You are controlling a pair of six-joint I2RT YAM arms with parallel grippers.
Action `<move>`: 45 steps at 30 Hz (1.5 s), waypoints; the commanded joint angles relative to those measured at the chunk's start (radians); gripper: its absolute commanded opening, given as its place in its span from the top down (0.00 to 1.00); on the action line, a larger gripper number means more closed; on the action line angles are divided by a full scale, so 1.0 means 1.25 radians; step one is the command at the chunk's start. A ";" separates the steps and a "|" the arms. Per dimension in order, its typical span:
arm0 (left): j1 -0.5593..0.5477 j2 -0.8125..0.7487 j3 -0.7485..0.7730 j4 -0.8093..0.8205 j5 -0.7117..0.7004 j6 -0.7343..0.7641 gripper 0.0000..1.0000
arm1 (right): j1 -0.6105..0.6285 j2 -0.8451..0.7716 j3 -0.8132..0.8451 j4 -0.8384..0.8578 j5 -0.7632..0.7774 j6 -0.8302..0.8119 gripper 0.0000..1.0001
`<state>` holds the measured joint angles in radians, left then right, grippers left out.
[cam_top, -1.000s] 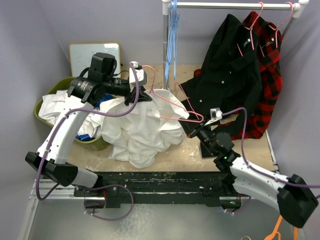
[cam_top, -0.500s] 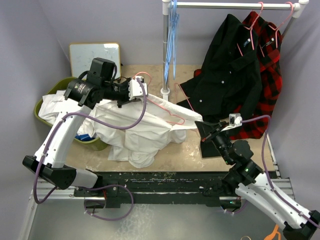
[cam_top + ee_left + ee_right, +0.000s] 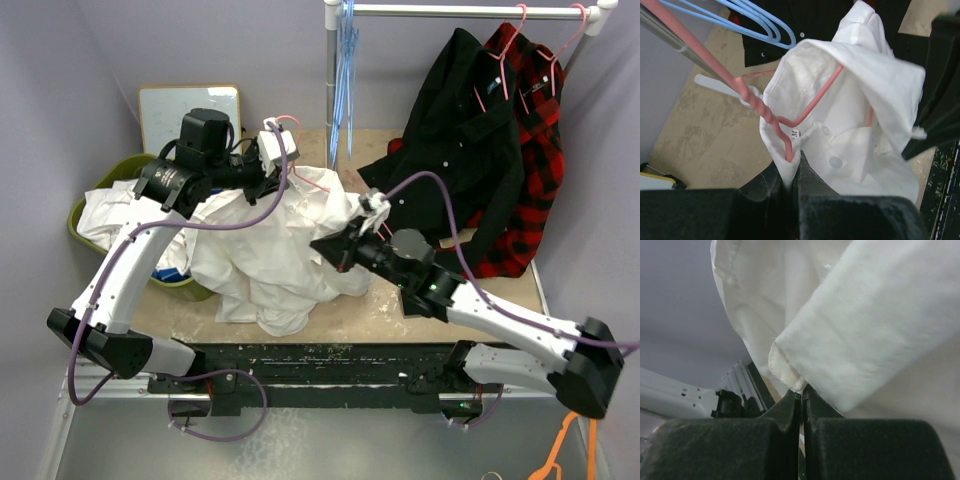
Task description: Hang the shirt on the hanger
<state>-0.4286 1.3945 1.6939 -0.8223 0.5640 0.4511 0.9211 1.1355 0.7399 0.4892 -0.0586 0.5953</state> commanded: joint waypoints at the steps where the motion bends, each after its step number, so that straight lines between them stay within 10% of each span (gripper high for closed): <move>1: 0.000 -0.034 0.037 0.122 -0.024 -0.097 1.00 | 0.025 0.080 0.102 0.237 -0.075 0.064 1.00; 7: 0.021 -0.053 0.008 0.155 0.020 -0.155 1.00 | 0.076 0.202 0.258 0.260 -0.078 0.062 1.00; 13: 0.025 -0.074 0.044 0.092 0.017 -0.080 1.00 | 0.077 0.100 0.130 0.295 -0.009 0.057 0.99; 14: 0.025 -0.074 0.058 0.071 0.021 -0.060 1.00 | 0.077 0.061 0.091 0.297 0.010 0.050 0.88; 16: 0.025 -0.076 0.075 0.015 0.044 -0.008 1.00 | 0.077 -0.028 0.009 0.270 0.033 -0.014 0.14; 17: 0.025 -0.080 0.077 -0.011 0.062 0.023 1.00 | 0.077 -0.071 -0.016 0.237 0.036 -0.048 0.01; 29: 0.025 -0.120 0.061 -0.268 0.199 0.373 1.00 | 0.077 -0.504 -0.147 -0.090 0.172 -0.460 0.00; 40: 0.024 -0.121 0.096 -0.402 0.325 0.528 1.00 | 0.076 -0.252 0.026 -0.325 -0.155 -0.630 0.04; 45: 0.025 -0.123 0.091 -0.416 0.361 0.547 1.00 | 0.074 -0.175 0.072 -0.323 -0.176 -0.644 0.24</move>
<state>-0.3988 1.2625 1.7779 -1.3319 0.9077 1.0760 1.0142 0.8917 0.7357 0.0692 -0.1879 -0.1616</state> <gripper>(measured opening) 0.067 0.858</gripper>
